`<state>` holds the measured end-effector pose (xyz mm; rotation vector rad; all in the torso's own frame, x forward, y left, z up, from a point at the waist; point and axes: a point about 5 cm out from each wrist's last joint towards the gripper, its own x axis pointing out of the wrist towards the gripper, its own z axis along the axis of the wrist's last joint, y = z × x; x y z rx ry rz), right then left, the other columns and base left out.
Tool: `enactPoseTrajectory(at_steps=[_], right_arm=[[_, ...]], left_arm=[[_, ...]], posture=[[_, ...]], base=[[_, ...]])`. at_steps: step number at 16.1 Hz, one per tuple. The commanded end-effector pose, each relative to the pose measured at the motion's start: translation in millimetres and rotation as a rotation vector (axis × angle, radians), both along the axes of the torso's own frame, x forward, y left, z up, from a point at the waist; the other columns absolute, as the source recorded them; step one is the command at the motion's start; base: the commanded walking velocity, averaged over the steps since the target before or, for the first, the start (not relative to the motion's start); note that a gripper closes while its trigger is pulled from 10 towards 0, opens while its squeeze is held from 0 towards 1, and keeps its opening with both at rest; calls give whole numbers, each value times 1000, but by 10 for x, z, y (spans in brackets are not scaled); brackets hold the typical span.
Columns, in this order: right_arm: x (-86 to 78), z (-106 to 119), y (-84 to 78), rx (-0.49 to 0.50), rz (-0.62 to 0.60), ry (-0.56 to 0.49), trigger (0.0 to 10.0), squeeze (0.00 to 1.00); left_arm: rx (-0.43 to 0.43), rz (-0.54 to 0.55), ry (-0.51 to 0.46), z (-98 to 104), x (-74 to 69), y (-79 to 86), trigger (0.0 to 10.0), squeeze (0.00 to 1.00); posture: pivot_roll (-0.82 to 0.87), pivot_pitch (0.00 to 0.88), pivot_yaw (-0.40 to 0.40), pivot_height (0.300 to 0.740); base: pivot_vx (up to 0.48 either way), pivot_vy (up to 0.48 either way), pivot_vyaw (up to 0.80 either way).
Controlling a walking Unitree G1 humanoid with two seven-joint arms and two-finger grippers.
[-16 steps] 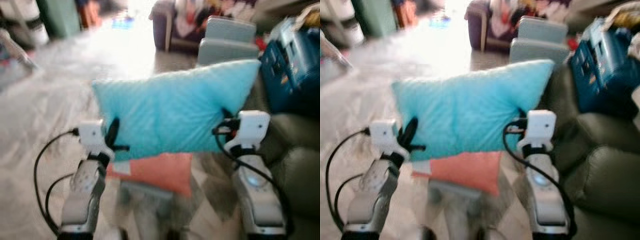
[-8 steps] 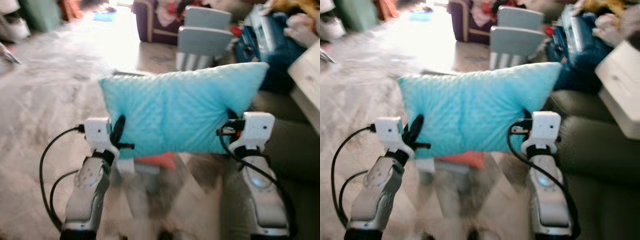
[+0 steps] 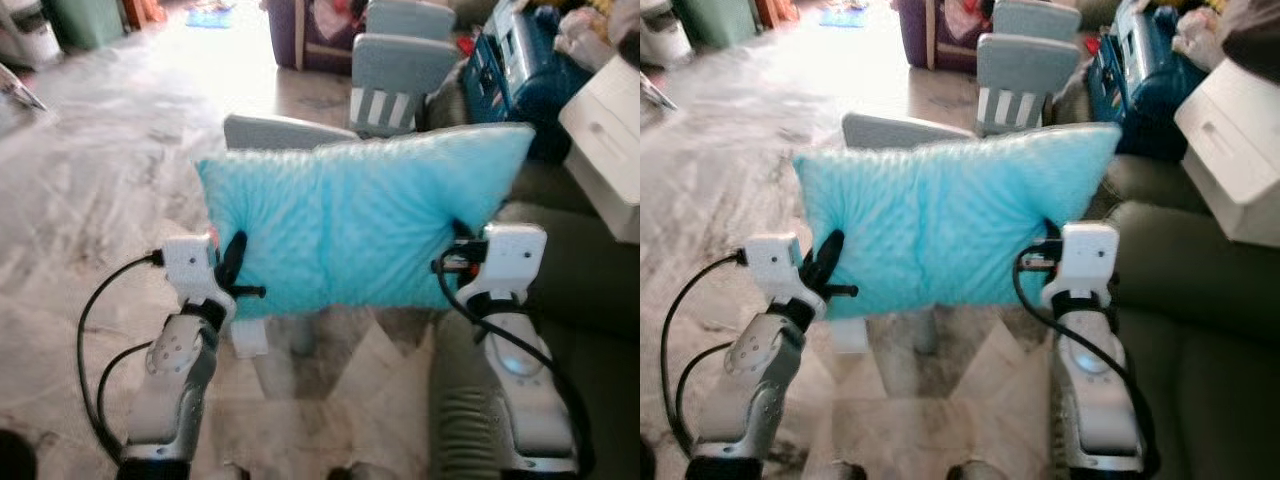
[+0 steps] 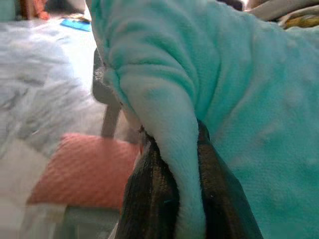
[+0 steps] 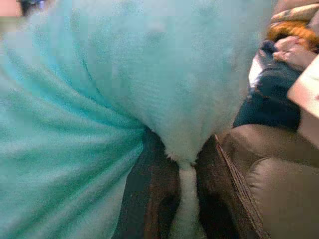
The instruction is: Move the pillow to the sofa
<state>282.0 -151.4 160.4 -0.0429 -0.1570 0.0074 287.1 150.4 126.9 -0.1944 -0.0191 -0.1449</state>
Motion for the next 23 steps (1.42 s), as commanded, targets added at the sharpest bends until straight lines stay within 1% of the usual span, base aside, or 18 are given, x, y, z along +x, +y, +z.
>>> enactPoseTrajectory(at_steps=[1, 2, 3, 4, 5, 7, 8, 9, 10, 11, 13, 15, 16, 17, 19, 21, 22, 23], right_arm=[[-1, 73, -18, 1, -2, -24, 10000, 0], [5, 73, -20, 2, -4, -22, 10000, 0], [6, 74, -19, 2, -4, -22, 10000, 0], [7, 74, -19, 4, -4, -21, 10000, 0], [6, 74, -16, 7, -5, -19, 10000, 0], [7, 67, -19, 12, -10, -15, 10000, 0], [7, 66, -21, 16, -15, -13, 10000, 0], [9, 61, -35, 37, -29, -9, 10000, 0], [10, 17, -87, 73, -60, 11, 10000, 0], [12, -33, -126, 93, -84, 28, 10000, 0], [13, -76, -153, 101, -107, 30, 10000, 0], [20, -96, -143, 113, -121, 30, 10000, 0], [27, -106, -108, 121, -118, 32, 10000, 0], [32, -102, -99, 129, -115, 31, 10000, 0], [40, -103, -114, 127, -115, 36, 10000, 0], [52, -95, -134, 118, -109, 38, 10000, 0], [56, -83, -147, 108, -102, 36, 10000, 0], [60, -81, -151, 105, -100, 37, 10000, 0]], left_arm=[[-13, -4, 16, -3, 4, -6, 10000, 0], [-2, 23, 38, -21, 20, 15, 10000, 0], [-9, 32, 45, -24, 27, 24, 10000, 0], [-25, 37, 55, -25, 38, 39, 10000, 0], [-49, 48, 86, -26, 56, 73, 10000, 0], [-29, 94, 132, -34, 69, 103, 10000, 0], [-2, 103, 156, -27, 73, 119, 10000, 0], [69, 64, 94, 36, 67, 122, 10000, 0], [118, 42, 56, 62, 47, 160, 10000, 0], [120, 50, 75, 43, 37, 223, 10000, 0], [105, 40, 87, 58, 35, 280, 10000, 0], [88, 8, 91, 77, 44, 293, 10000, 0], [116, 21, 92, 96, 90, 317, 10000, 0], [95, 7, 90, 118, 117, 288, 10000, 0], [77, -7, 77, 143, 120, 237, 10000, 0], [66, 3, 82, 124, 101, 213, 10000, 0], [48, 9, 86, 105, 84, 203, 10000, 0], [60, 12, 82, 106, 73, 209, 10000, 0]], posture=[[-65, 135, -79, 740], [-64, 137, -78, 740], [-64, 138, -78, 740], [-64, 138, -78, 740], [-61, 140, -74, 740], [-61, 141, -73, 740], [-56, 141, -67, 740], [-52, 141, -62, 740], [-40, 140, -50, 740], [-25, 135, -30, 740], [-14, 132, -11, 740], [-11, 128, 5, 740], [-14, 123, 9, 740], [-15, 122, 4, 740], [-16, 122, 1, 740], [-20, 126, -20, 740], [-19, 130, -25, 740], [-18, 133, -27, 740]], base=[[0, 0, 0], [0, 0, 0], [0, 0, 0], [0, 0, 0], [0, 0, 0], [0, 0, 0], [0, 0, 0], [0, 0, 0], [0, 0, 0], [0, 0, 0], [0, 0, 0], [0, 0, 0], [0, 0, 0], [0, 0, 0], [0, 0, -250], [0, 0, -800], [0, 0, -800], [0, 0, -800]])
